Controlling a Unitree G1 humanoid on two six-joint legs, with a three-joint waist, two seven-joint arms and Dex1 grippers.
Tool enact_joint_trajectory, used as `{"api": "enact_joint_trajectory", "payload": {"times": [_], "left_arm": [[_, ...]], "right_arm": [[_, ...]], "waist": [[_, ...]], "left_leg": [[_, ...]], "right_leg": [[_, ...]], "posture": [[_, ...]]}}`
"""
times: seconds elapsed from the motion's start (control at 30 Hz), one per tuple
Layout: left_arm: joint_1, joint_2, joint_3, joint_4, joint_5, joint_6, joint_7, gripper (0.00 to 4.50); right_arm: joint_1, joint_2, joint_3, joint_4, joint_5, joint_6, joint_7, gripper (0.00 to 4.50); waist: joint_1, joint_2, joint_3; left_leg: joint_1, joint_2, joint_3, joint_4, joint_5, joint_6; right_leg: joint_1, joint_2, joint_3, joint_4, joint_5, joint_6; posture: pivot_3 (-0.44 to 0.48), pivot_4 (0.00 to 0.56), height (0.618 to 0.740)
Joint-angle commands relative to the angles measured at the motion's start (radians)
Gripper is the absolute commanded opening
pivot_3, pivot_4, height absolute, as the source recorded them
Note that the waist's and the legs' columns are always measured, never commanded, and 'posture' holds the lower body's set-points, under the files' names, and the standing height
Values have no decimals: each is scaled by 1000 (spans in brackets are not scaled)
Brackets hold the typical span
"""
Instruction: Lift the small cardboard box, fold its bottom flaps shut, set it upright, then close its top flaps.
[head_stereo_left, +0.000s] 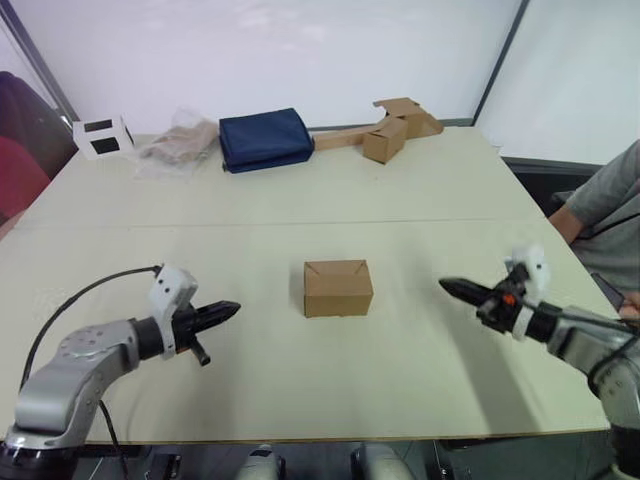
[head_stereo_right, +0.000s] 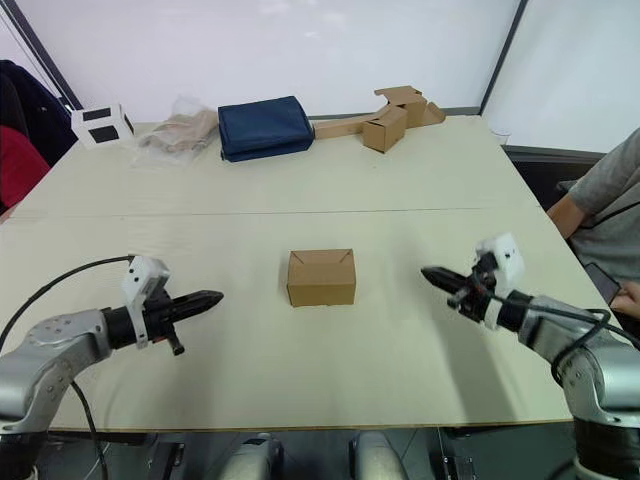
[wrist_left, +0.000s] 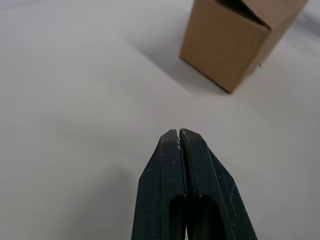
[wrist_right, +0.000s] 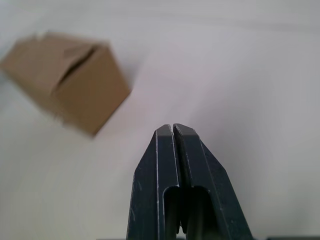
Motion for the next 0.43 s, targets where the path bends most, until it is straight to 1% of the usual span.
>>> {"api": "enact_joint_trajectory", "payload": {"times": [0.03, 0.13, 0.3, 0.43], "left_arm": [[0, -2, 8, 7, -9, -33, -8, 28], [6, -15, 12, 10, -39, -17, -16, 28], [-6, -27, -21, 20, -39, -9, -6, 28], [-7, -28, -15, 34, -57, 6, -10, 28]], "right_arm": [[7, -34, 30, 18, -21, -37, 45, 0], [-13, -28, 27, 31, -16, -50, 41, 0], [-18, -22, 43, 30, -20, -59, 38, 0], [-30, -15, 58, 32, -24, -62, 26, 0]], "waist": [[0, 0, 0], [-1, 0, 0], [0, 0, 0], [1, 0, 0]], "left_leg": [[0, 0, 0, 0, 0, 0], [0, 0, 0, 0, 0, 0], [0, 0, 0, 0, 0, 0], [0, 0, 0, 0, 0, 0]], "right_leg": [[0, 0, 0, 0, 0, 0], [0, 0, 0, 0, 0, 0], [0, 0, 0, 0, 0, 0], [0, 0, 0, -1, 0, 0]], "posture": [[0, 150, 740], [0, 150, 740], [0, 150, 740], [0, 150, 740]]}}
